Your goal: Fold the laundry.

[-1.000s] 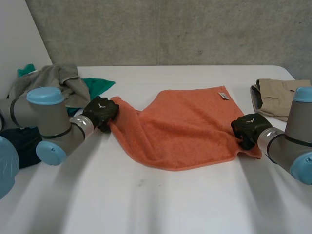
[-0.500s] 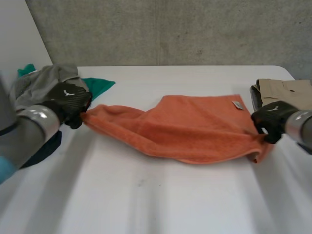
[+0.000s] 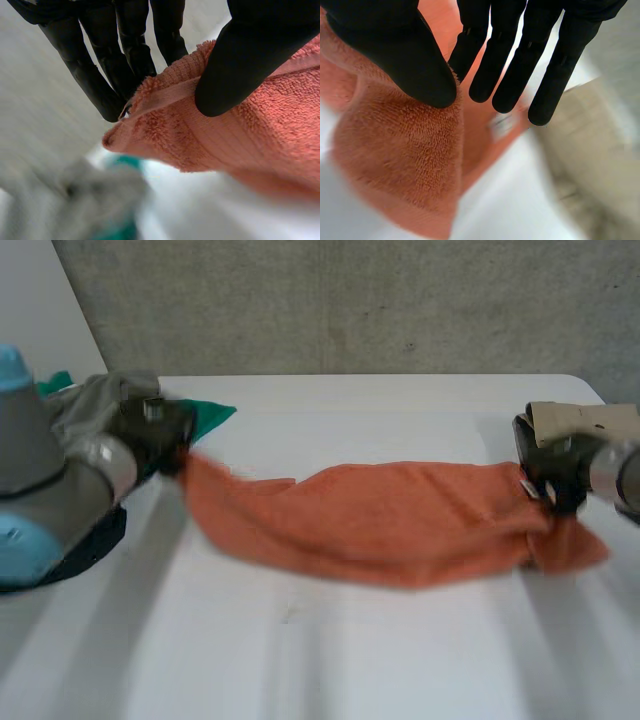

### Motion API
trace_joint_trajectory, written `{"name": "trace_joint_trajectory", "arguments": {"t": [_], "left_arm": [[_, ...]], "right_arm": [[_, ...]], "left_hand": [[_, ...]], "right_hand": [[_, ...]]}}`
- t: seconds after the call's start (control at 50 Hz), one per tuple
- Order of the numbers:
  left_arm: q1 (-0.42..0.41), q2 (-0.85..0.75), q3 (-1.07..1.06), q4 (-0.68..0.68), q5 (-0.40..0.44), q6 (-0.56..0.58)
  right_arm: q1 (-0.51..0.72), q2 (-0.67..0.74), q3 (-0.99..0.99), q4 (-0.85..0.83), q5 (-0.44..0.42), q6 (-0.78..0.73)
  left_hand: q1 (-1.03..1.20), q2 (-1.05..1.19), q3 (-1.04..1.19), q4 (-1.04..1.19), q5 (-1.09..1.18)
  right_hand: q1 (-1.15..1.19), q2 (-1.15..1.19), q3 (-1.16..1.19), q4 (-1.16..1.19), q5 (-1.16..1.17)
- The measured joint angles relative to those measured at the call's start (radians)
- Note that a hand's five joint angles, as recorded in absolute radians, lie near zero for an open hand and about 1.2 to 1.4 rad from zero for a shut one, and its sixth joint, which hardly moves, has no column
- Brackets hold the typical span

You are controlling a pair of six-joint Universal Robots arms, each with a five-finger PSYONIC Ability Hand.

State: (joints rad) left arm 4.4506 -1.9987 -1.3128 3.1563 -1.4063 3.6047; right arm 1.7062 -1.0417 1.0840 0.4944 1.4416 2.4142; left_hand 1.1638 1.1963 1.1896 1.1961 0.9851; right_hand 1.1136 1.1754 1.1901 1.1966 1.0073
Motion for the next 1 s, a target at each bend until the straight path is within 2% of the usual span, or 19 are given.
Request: {"name": "trace_joint_trajectory", "arguments": {"t": [0.08, 0.12, 0.24, 0.32, 0.42, 0.5, 0.6, 0.66, 0.72, 0.78, 0.84, 0.86, 0.92, 1.0], "left_arm": [[-0.016, -0.021, 0.175, 0.157, -0.02, -0.104], [-0.024, -0.013, 0.278, 0.279, -0.051, -0.193], [-0.027, 0.029, 0.39, 0.437, -0.142, -0.321], [-0.017, 0.057, 0.369, 0.436, -0.165, -0.347], [0.001, 0.082, 0.246, 0.399, -0.153, -0.354], [0.004, 0.086, 0.137, 0.391, -0.122, -0.356], [-0.011, 0.048, -0.084, 0.409, -0.033, -0.348], [-0.019, -0.004, -0.196, 0.425, 0.003, -0.328], [-0.02, -0.028, -0.232, 0.43, 0.009, -0.315], [-0.013, -0.085, -0.308, 0.435, 0.008, -0.27], [-0.009, -0.092, -0.324, 0.434, 0.004, -0.258], [-0.004, -0.09, -0.338, 0.431, 0.001, -0.247], [-0.001, -0.078, -0.344, 0.429, -0.002, -0.242], [0.002, -0.027, -0.347, 0.422, -0.005, -0.248]], "right_arm": [[0.021, -0.006, -0.149, -0.133, 0.041, 0.126], [0.03, -0.032, -0.258, -0.257, 0.073, 0.241], [0.017, -0.085, -0.384, -0.472, 0.102, 0.393], [0.001, -0.093, -0.401, -0.508, 0.081, 0.415], [-0.014, -0.073, -0.362, -0.46, 0.023, 0.408], [-0.02, -0.052, -0.306, -0.416, -0.025, 0.4], [-0.02, 0.004, -0.153, -0.374, -0.125, 0.374], [-0.02, 0.071, -0.023, -0.376, -0.188, 0.319], [-0.022, 0.103, 0.02, -0.381, -0.202, 0.286], [-0.032, 0.197, 0.099, -0.389, -0.214, 0.178], [-0.036, 0.218, 0.109, -0.385, -0.212, 0.151], [-0.044, 0.239, 0.117, -0.369, -0.201, 0.122], [-0.049, 0.239, 0.119, -0.355, -0.187, 0.118], [-0.052, 0.174, 0.139, -0.334, -0.137, 0.176]], "left_hand": [[0.0, 0.0, 0.0, 0.0, 0.0], [0.0, 0.0, 0.0, 0.0, 0.0], [0.0, 0.0, 0.0, 0.0, 0.0], [0.0, 0.0, 0.0, 0.0, 0.0], [0.0, 0.002, 0.001, 0.0, 0.0], [0.0, 0.002, 0.003, 0.0, 0.0], [0.0, 0.002, 0.003, 0.0, 0.0], [0.0, 0.002, 0.003, 0.0, 0.0], [0.0, 0.002, 0.003, 0.0, 0.0], [0.0, 0.002, 0.003, 0.001, 0.0], [0.0, 0.002, 0.003, 0.001, 0.0], [0.0, 0.002, 0.003, 0.001, 0.0], [0.0, 0.002, 0.003, 0.001, 0.0], [0.0, 0.002, 0.003, 0.001, 0.0]], "right_hand": [[0.0, 0.0, 0.0, 0.0, 0.0], [0.0, 0.0, 0.0, 0.0, 0.0], [0.0, 0.0, 0.0, 0.0, 0.0], [0.0, 0.0, 0.0, 0.0, 0.005], [0.0, 0.0, 0.0, 0.0, 0.005], [0.0, 0.0, 0.0, 0.0, 0.005], [0.0, 0.0, 0.0, 0.0, 0.005], [0.0, 0.0, 0.0, 0.0, 0.005], [0.0, 0.0, 0.0, 0.0, 0.005], [-0.002, -0.003, -0.001, -0.001, 0.004], [-0.053, -0.09, -0.084, -0.084, -0.076], [-0.327, -0.389, -0.392, -0.395, -0.39], [-0.432, -0.496, -0.496, -0.508, -0.508], [-0.576, -0.651, -0.668, -0.667, -0.678]]}}
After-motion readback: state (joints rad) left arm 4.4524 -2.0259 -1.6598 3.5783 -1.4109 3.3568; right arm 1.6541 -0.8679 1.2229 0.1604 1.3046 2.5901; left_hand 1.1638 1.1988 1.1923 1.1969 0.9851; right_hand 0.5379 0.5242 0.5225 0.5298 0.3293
